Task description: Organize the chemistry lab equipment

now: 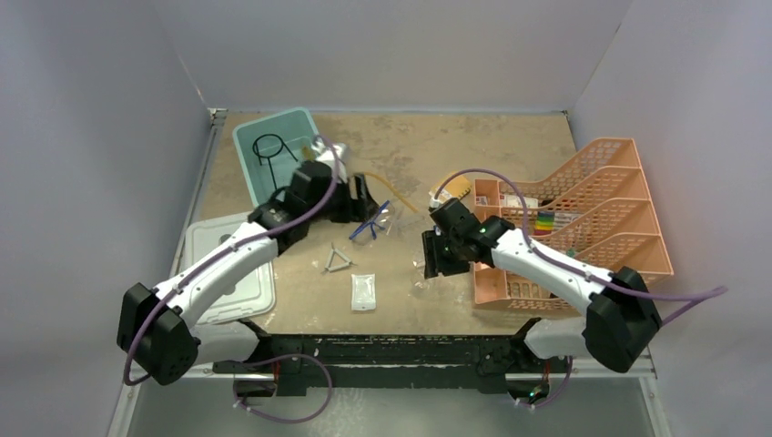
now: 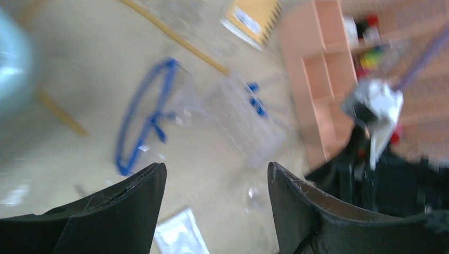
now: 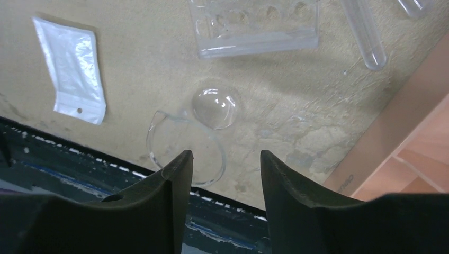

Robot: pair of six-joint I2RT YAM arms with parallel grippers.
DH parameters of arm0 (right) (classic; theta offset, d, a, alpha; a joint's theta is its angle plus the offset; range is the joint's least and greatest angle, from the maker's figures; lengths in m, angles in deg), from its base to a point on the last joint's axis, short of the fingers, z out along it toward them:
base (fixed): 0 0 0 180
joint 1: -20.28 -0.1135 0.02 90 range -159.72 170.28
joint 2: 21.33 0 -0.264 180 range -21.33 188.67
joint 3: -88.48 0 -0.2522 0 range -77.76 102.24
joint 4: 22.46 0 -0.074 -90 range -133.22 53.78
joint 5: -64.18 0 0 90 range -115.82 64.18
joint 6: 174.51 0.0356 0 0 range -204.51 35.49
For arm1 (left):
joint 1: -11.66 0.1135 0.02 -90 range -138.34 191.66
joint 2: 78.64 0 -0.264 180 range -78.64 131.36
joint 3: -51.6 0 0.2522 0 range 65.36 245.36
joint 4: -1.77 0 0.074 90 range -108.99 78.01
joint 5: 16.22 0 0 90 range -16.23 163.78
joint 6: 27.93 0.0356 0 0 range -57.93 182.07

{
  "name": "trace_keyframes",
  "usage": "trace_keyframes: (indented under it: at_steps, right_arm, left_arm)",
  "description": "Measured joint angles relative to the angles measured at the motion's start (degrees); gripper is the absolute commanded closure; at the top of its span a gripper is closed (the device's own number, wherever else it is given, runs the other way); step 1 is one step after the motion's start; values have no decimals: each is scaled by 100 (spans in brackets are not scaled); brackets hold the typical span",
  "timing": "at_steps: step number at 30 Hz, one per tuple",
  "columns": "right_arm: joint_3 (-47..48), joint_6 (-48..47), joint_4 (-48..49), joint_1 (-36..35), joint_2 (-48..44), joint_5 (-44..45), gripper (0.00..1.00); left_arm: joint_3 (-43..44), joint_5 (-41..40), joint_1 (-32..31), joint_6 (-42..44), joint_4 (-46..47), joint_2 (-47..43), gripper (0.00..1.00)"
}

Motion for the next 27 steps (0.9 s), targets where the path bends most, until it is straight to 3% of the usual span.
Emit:
trace_keyframes:
  at_steps: [7, 12, 15, 20, 27]
  right_arm:
    - [-59, 439, -24, 107, -951, -48, 30]
    - [-103, 822, -234, 1119, -1419, 162, 29]
    - [-146, 1008, -422, 1593, -1493, 431, 29]
    - [-144, 1322, -621, 1790, -1370, 748, 29]
    - [-144, 1467, -654, 2188, -1196, 951, 29]
  left_arm:
    - [-138, -358, -1974, 129, 225, 389, 25]
    - [-136, -1069, -2857, 70, 284, 960, 21]
    - [-133, -1513, -3252, -109, 306, 1248, 20]
    - [37, -2033, -3668, -391, 280, 1790, 18]
    - [498, -2223, -3915, -719, 107, 2514, 19]
